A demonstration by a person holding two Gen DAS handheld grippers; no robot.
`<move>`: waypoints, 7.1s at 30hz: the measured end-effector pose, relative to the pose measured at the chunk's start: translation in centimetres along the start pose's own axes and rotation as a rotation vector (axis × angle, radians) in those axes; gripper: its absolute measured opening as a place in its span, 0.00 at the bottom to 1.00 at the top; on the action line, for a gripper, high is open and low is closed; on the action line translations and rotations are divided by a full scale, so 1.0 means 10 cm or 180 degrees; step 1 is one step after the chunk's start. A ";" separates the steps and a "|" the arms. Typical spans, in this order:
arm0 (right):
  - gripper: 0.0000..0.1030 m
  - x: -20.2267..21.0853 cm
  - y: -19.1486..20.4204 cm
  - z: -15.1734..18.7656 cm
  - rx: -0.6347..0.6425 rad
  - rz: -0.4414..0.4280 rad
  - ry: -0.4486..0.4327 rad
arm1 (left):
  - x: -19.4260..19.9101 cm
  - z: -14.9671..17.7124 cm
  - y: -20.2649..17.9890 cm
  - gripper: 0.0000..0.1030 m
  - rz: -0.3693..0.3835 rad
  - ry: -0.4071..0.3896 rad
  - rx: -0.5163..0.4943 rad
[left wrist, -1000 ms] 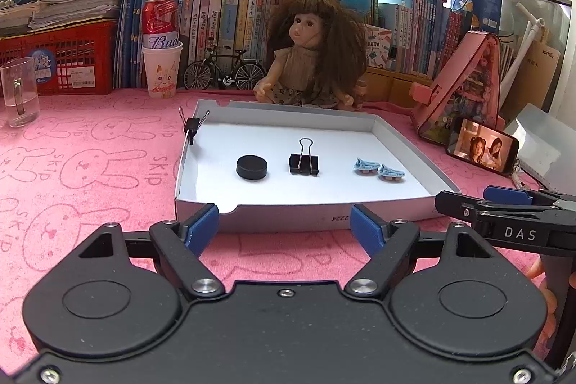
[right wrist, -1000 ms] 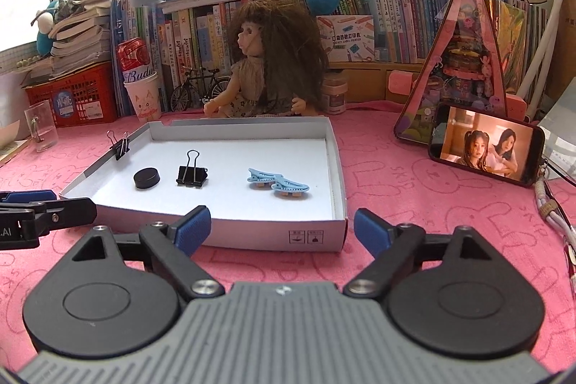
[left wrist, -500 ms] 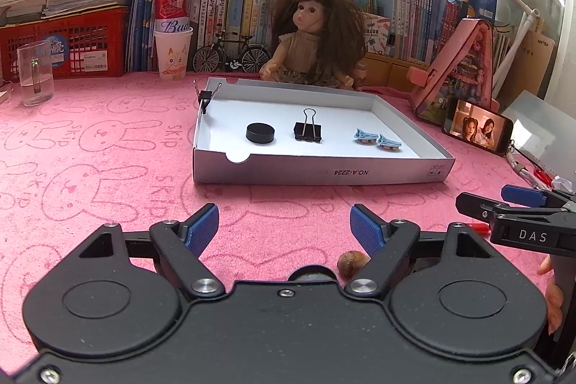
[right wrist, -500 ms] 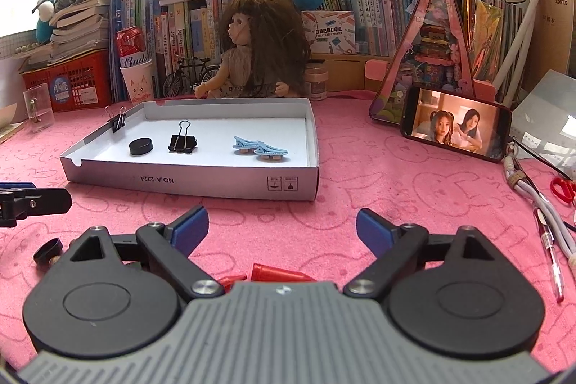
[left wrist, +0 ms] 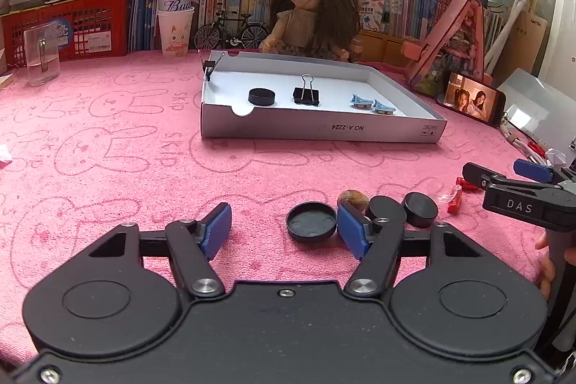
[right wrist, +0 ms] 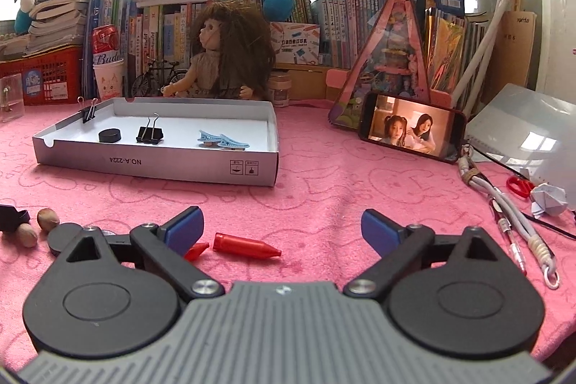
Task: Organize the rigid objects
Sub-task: 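Move left tool to the black round lid while right tool approaches the red crayon, then close left gripper on the black lid while right gripper closes on the red crayon, then carry the black lid and red crayon over the white tray, then open left gripper to drop the lid while right gripper releases the crayon, then withdraw both tools from the tray back toward the table objects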
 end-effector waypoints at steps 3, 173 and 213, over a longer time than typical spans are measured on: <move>0.96 -0.02 -0.01 0.01 -0.0054 0.0091 0.0031 | 0.02 0.02 -0.02 0.48 0.0004 0.0012 0.0011; 0.85 -0.72 0.35 -0.77 -0.0331 -0.0741 0.0304 | -0.66 -1.03 -0.08 0.72 -0.0036 -0.0326 -0.0013; 0.88 -0.04 0.07 -0.03 -0.0035 -0.1018 0.0349 | -0.03 -0.11 -0.05 0.69 0.0176 -0.0056 -0.0049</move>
Point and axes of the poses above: each gripper's, at about its wrist camera, not at the fingertips, and x roughly against the way its jaws point, y to its left, z to its underside, the point moved 7 cm from there along -x, roughly the way its jaws point, and after that the axes turned 1 degree about y, right-handed, at the moved point
